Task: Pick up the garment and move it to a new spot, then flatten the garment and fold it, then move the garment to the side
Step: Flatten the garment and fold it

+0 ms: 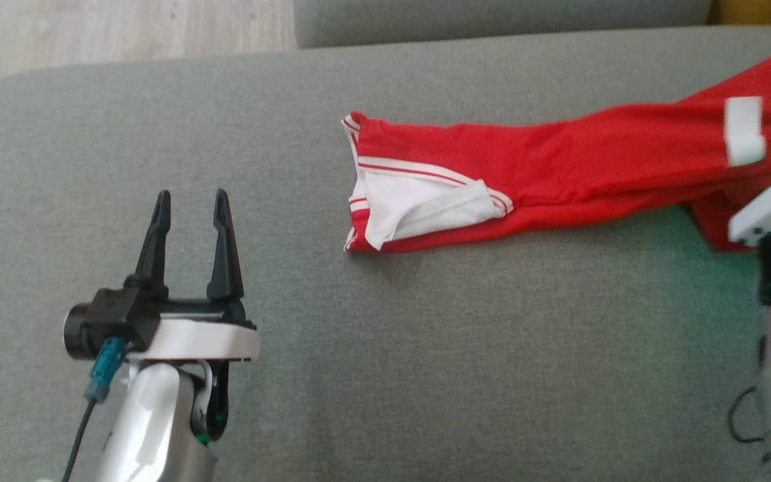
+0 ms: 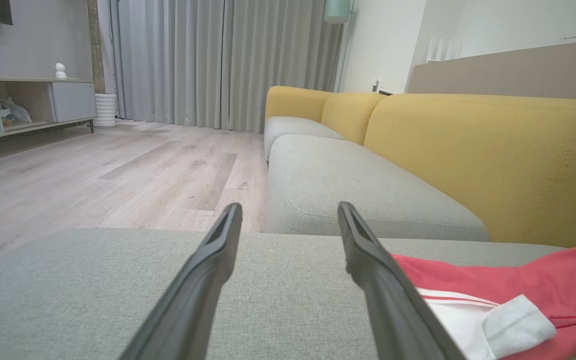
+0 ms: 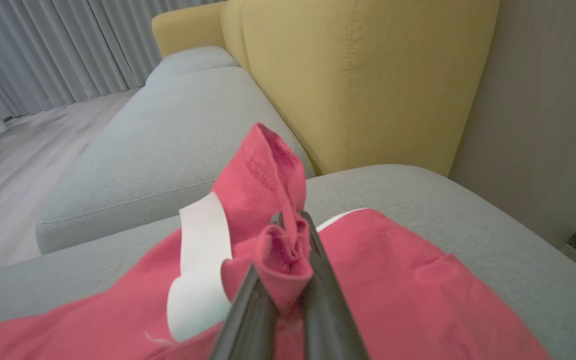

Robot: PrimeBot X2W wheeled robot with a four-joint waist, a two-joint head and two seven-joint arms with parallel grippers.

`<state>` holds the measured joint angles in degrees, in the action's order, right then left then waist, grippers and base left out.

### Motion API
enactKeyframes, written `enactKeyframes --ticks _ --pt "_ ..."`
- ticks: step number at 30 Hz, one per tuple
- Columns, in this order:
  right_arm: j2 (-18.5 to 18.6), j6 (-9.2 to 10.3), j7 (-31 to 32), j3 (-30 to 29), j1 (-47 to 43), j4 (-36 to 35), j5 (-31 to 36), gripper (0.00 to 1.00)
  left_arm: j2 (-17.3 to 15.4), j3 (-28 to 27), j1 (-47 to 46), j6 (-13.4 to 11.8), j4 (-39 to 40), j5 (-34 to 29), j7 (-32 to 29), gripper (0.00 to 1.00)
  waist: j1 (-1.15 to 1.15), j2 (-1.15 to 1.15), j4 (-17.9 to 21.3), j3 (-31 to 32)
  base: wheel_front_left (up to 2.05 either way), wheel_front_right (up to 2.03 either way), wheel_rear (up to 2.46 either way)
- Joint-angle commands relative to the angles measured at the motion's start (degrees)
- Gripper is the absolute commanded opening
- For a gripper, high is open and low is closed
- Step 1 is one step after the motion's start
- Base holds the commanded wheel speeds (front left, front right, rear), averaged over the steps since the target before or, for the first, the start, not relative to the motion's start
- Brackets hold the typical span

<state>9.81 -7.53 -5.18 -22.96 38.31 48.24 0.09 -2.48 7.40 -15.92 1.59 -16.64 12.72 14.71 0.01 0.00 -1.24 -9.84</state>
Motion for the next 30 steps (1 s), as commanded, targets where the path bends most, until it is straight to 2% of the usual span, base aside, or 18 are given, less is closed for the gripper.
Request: enactKeyframes --ticks 1,9,12,13,17,21,30 --pt "-1.18 0.04 0.16 2.32 0.2 -2.84 -0.34 0.0 -0.42 -1.86 -0.48 0.24 1.64 0.3 0.29 1.0 -0.01 0.0 -0.45 1.34 0.0 0.0 0.0" --pt "-6.17 0.04 1.79 10.88 -1.33 -6.36 -5.12 0.0 -0.41 -1.13 0.53 0.0 2.25 1.64 0.29 1.0 -0.01 0.0 -3.8 4.88 0.0 0.0 0.0" --pt "-6.86 0.04 2.43 18.54 -1.66 -7.03 -9.64 0.0 -0.41 0.35 0.74 -0.25 1.74 3.87 0.29 1.0 -0.01 0.0 -6.27 5.44 0.0 0.0 0.0" --pt "-6.86 0.04 2.43 18.54 -1.66 -7.03 -9.64 0.0 -0.41 0.35 0.74 -0.25 1.74 3.87 0.29 1.0 -0.01 0.0 -6.27 5.44 0.0 0.0 0.0" --pt "-6.9 0.04 2.3 28.84 -1.39 -6.32 -17.82 0.0 -0.41 2.26 0.07 -0.17 1.28 4.3 0.29 1.0 -0.01 0.0 -8.92 5.12 0.0 0.0 0.0" --pt "-6.91 0.04 1.66 35.28 -0.32 -3.8 -22.87 0.0 -0.4 3.38 -0.46 -0.51 1.17 4.69 0.29 1.0 -0.01 0.0 -11.36 4.16 0.0 0.0 0.0" --pt "-6.92 0.04 -1.46 43.46 3.83 5.57 -32.05 0.0 -0.4 6.49 -2.65 -1.24 0.83 6.25 0.29 1.0 -0.01 0.0 -15.69 1.6 0.0 0.0 0.0"
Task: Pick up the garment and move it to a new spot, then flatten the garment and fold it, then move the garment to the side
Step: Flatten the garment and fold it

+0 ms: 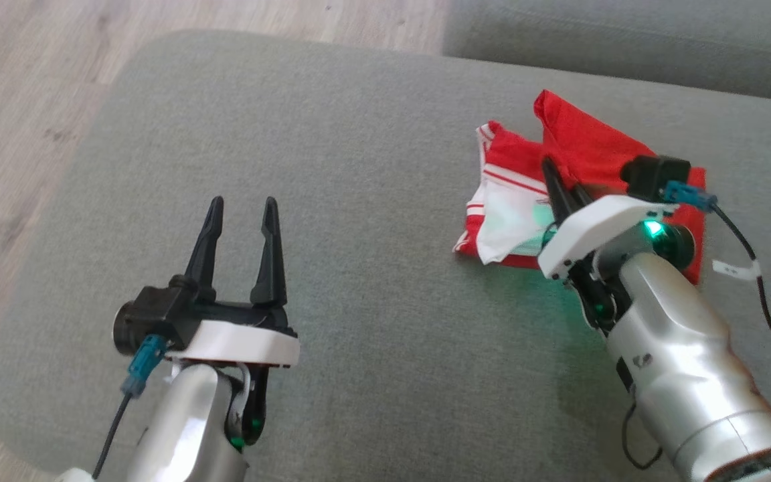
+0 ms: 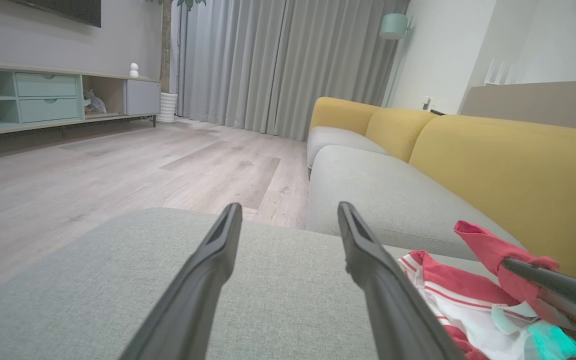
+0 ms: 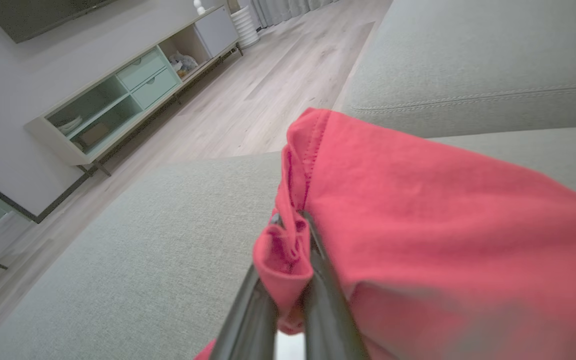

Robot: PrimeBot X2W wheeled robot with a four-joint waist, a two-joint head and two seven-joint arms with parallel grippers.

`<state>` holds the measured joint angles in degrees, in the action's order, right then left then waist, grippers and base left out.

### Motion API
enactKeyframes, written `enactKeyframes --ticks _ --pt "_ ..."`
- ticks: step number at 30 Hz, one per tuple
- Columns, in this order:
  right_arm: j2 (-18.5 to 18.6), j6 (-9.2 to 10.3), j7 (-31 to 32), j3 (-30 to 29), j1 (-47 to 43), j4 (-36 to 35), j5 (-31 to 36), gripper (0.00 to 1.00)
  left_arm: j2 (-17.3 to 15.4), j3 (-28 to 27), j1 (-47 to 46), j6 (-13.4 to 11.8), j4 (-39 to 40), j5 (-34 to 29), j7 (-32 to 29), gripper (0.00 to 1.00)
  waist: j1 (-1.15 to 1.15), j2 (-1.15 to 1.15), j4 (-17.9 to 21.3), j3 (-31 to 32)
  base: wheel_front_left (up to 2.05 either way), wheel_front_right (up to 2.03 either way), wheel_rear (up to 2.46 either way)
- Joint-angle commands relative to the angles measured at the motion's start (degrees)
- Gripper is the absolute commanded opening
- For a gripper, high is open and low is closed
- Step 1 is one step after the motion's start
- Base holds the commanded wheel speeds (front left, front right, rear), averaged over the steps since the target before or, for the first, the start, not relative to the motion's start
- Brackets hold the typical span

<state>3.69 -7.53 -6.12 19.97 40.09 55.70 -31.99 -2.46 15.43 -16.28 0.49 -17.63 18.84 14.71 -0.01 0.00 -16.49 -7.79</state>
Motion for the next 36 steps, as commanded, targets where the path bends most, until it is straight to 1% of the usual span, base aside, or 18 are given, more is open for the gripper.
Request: enactKeyframes --ticks 1,10,11,14,20,23,25,27,28,30,33,34,36 --pt "-0.8 0.04 -0.91 1.65 2.54 -1.23 -0.89 0.0 -0.43 -1.25 -2.43 -0.25 1.84 0.27 0.29 1.0 0.01 0.0 -0.67 -0.68 0.0 0.0 0.0" --pt "-0.8 0.04 -3.48 10.61 4.71 4.43 -8.53 0.0 -0.42 -0.21 -3.33 -0.89 1.15 0.86 0.29 1.0 0.01 0.0 -1.54 -1.97 0.0 0.0 0.0" --pt "-0.8 0.04 -3.87 11.75 4.75 4.83 -8.98 1.0 -0.42 -0.2 -3.32 -0.89 1.0 0.94 0.29 1.0 0.01 0.0 -1.52 -1.94 0.0 0.0 0.0" --pt "-0.8 0.04 -4.65 15.36 4.96 4.93 -10.27 1.0 -0.42 -0.2 -3.34 -0.94 0.63 1.07 0.29 1.0 0.01 0.0 -1.16 -1.75 0.0 0.0 0.0" --pt "-0.81 0.04 -5.53 22.72 5.16 -1.29 -15.47 1.0 -0.42 -1.0 -3.29 -0.92 0.36 0.8 0.29 1.0 0.01 0.0 1.39 -0.49 0.0 0.0 0.0" --pt "-0.81 0.04 -7.24 24.26 6.36 -2.45 -15.4 1.0 -0.42 -1.78 -3.04 -0.86 0.55 0.6 0.29 1.0 0.01 0.0 3.22 0.51 0.0 0.0 0.0" --pt "-0.81 0.04 -8.17 23.9 7.15 -2.64 -14.55 1.0 -0.42 -2.35 -2.7 -0.86 0.73 0.45 0.29 1.0 0.01 0.0 4.61 1.19 0.0 0.0 0.0" --pt "-0.81 0.04 -8.64 22.47 7.68 -2.47 -13.27 1.0 -0.42 -2.99 -2.29 -0.87 1.06 0.32 0.29 1.0 0.01 0.0 6.09 1.85 0.0 0.0 0.0" --pt "-0.81 0.04 -8.64 22.47 7.68 -2.47 -13.27 1.0 -0.42 -2.99 -2.29 -0.87 1.06 0.32 0.29 1.0 0.01 0.0 6.09 1.85 0.0 0.0 0.0" --pt "-0.81 0.04 -8.8 19.4 8.22 -2.18 -10.84 1.0 -0.42 -3.71 -1.84 -0.91 1.52 0.2 0.29 1.0 0.01 0.0 7.58 2.4 0.0 0.0 0.0" --pt "-0.42 0.04 -8.84 11.5 8.16 -2.75 -2.88 1.0 -0.42 -4.81 -1.16 -1.05 2.63 0.08 0.29 1.0 0.01 0.0 9.71 2.8 0.0 0.0 0.0" --pt "0.4 0.04 -8.85 6.26 6.36 -4.72 2.7 1.0 -0.43 -5.45 -0.6 -0.85 3.52 -0.37 0.29 1.0 0.01 0.0 11.12 3.08 0.0 0.0 0.0" --pt "1.33 0.04 -8.86 1.01 3.59 -7.42 7.85 1.0 -0.44 -6.02 0.05 -0.79 3.97 -1.11 0.29 1.0 0.01 0.0 12.18 3.2 0.0 0.0 0.0"
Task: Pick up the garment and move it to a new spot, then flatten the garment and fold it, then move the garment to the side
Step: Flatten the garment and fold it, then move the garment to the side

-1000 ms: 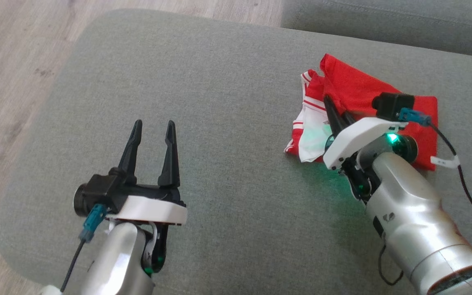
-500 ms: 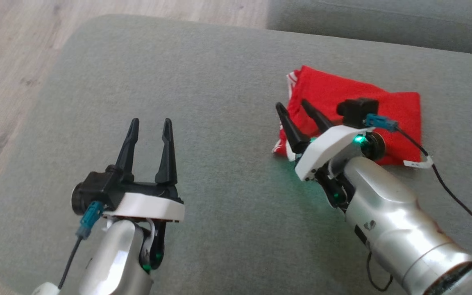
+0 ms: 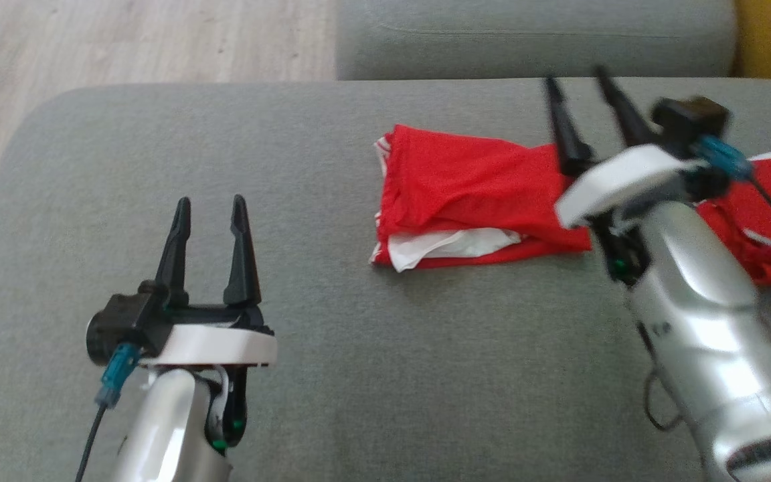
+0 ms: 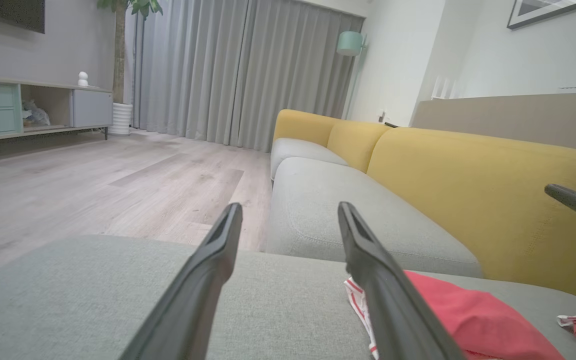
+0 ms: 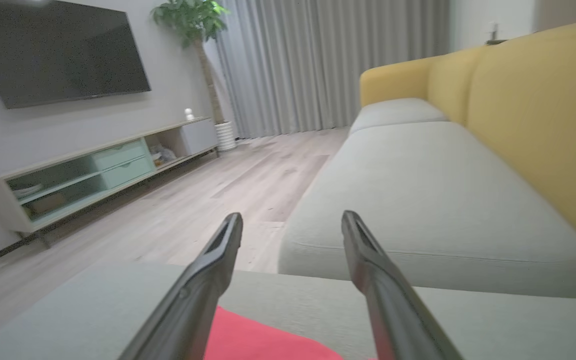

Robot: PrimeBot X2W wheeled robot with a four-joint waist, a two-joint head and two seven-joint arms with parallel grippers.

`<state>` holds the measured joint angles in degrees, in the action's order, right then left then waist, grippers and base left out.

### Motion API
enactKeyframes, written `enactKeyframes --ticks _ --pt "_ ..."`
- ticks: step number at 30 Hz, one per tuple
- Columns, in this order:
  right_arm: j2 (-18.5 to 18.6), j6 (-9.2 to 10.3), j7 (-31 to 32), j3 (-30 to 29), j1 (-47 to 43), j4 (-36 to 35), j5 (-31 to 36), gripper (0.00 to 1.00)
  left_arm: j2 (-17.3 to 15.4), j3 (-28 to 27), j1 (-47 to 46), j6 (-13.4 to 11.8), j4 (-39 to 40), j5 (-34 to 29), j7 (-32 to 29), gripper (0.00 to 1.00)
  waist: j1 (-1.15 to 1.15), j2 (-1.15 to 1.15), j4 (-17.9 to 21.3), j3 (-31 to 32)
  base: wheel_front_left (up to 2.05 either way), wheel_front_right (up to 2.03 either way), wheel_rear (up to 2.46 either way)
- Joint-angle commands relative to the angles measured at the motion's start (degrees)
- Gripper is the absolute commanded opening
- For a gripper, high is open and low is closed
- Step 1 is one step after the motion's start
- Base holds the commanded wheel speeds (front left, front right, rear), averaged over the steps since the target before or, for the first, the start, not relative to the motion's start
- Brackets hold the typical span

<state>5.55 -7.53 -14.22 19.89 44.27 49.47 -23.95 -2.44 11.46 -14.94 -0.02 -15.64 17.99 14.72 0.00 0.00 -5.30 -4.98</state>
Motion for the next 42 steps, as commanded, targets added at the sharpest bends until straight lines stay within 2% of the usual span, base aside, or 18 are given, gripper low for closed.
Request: enactKeyframes --ticks 1,6,10,14,19,32,37,42 --pt "-0.13 0.04 -0.76 -1.56 -2.26 -2.64 2.12 1.0 -0.45 -2.35 -1.02 -0.26 2.12 -0.46 0.28 1.0 0.0 0.0 1.39 0.51 0.0 0.0 0.0" --pt "0.29 0.04 -0.77 -11.72 -11.83 -9.98 12.2 1.0 -0.44 -3.47 0.36 -0.06 2.42 -1.07 0.28 1.0 0.0 0.0 3.17 1.12 0.0 0.0 0.0" --pt "-1.2 0.04 -0.77 -18.08 -19.24 -15.77 16.38 1.0 -0.44 -4.42 1.69 0.29 2.43 -1.75 0.28 1.0 0.0 0.0 4.39 1.69 0.0 0.0 0.0" --pt "-2.41 0.04 -0.77 -20.49 -25.86 -21.43 18.94 1.0 -0.44 -5.44 3.53 0.37 2.75 -3.04 0.28 1.0 0.0 0.0 5.9 2.13 0.0 0.0 0.0" --pt "-2.64 0.04 -0.77 -20.32 -30.16 -25.27 16.66 1.0 -0.44 -7.05 5.45 -0.84 4.4 -4.67 0.28 1.0 0.0 0.0 7.25 2.06 0.0 0.0 0.0" --pt "-2.67 0.04 1.12 -20.06 -27.51 -27.84 18.2 1.0 -0.44 -4.61 3.75 -0.47 5.51 -5.28 0.28 1.0 0.0 0.0 5.91 -1.71 0.0 0.0 0.0" --pt "-2.67 0.04 3.26 -19.84 -23.45 -25.96 18.0 1.0 -0.44 -3.46 1.7 -0.19 6.0 -5.31 0.28 1.0 0.0 0.0 4.25 -4.11 0.0 0.0 0.0" --pt "-2.67 0.04 7.04 -20.39 -16.13 -19.2 16.19 1.0 -0.44 -1.4 -0.45 0.21 6.29 -5.79 0.28 1.0 0.0 0.0 0.79 -7.35 0.0 0.0 0.0"
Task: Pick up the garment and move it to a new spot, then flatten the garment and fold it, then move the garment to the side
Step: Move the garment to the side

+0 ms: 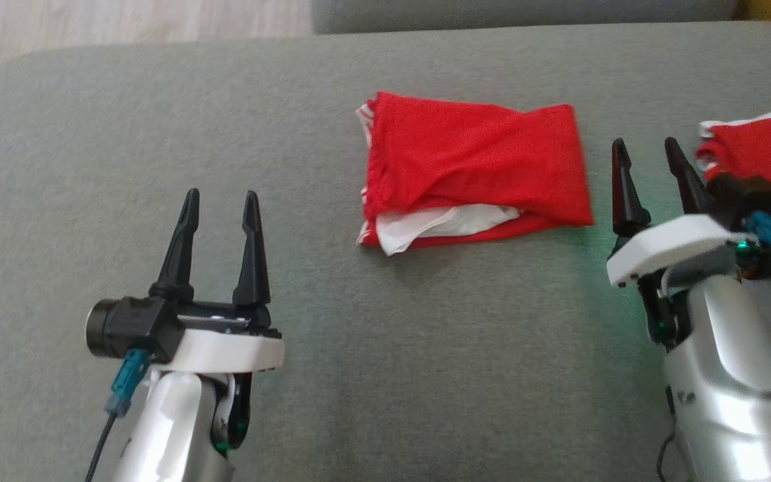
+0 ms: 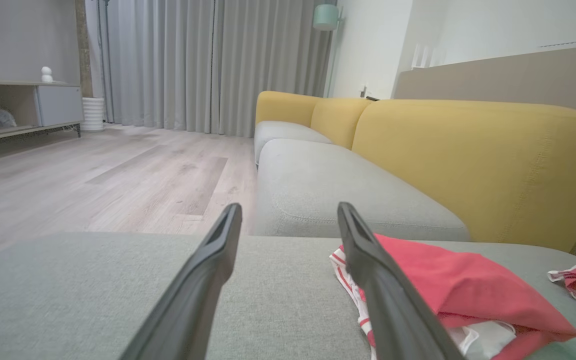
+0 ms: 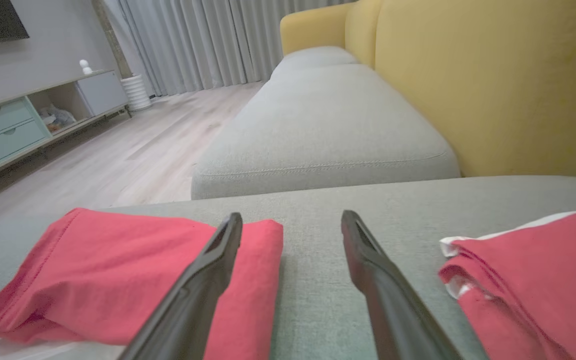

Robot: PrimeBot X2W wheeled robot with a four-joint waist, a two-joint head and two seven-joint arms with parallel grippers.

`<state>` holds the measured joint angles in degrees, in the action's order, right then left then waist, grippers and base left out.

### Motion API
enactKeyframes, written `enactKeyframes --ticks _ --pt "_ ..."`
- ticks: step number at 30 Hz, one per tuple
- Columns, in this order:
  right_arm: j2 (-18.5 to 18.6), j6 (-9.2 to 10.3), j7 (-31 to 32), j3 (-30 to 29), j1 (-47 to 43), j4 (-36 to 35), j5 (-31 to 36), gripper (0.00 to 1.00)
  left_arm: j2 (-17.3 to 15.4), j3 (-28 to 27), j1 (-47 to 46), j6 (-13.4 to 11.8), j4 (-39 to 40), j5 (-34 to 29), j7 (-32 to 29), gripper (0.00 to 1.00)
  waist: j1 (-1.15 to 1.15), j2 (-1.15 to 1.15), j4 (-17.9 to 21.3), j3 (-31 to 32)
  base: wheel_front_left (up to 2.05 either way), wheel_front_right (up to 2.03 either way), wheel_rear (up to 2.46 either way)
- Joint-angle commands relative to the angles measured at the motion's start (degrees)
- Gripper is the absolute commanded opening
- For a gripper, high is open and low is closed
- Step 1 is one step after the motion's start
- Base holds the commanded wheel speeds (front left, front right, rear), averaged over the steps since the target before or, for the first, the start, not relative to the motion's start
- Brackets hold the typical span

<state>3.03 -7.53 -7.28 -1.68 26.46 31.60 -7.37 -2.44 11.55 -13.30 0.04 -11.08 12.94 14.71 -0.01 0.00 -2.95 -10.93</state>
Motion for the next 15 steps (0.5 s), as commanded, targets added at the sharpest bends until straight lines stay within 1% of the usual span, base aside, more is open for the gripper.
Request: enactKeyframes --ticks 1,7,12,15 --pt "-0.14 0.04 0.8 1.08 2.8 0.37 -0.86 1.0 -0.44 -1.33 -2.36 0.16 1.62 -0.74 0.29 1.0 0.01 0.0 -2.1 -1.74 0.0 0.0 0.0" --pt "-0.15 0.04 5.01 -0.47 8.47 12.37 -3.6 1.0 -0.43 -0.5 -3.26 0.2 1.07 -0.49 0.29 1.0 0.01 0.0 -4.88 -3.2 0.0 0.0 0.0" --pt "-0.15 0.04 7.11 2.21 11.0 21.12 -4.24 1.0 -0.43 -0.27 -3.21 0.11 0.76 -0.33 0.29 1.0 0.01 0.0 -5.72 -2.92 0.0 0.0 0.0" --pt "-0.15 0.04 6.75 4.11 11.85 24.95 -2.51 1.0 -0.43 -0.41 -3.28 -0.03 0.74 -0.23 0.29 1.0 0.01 0.0 -5.7 -2.44 0.0 0.0 0.0"
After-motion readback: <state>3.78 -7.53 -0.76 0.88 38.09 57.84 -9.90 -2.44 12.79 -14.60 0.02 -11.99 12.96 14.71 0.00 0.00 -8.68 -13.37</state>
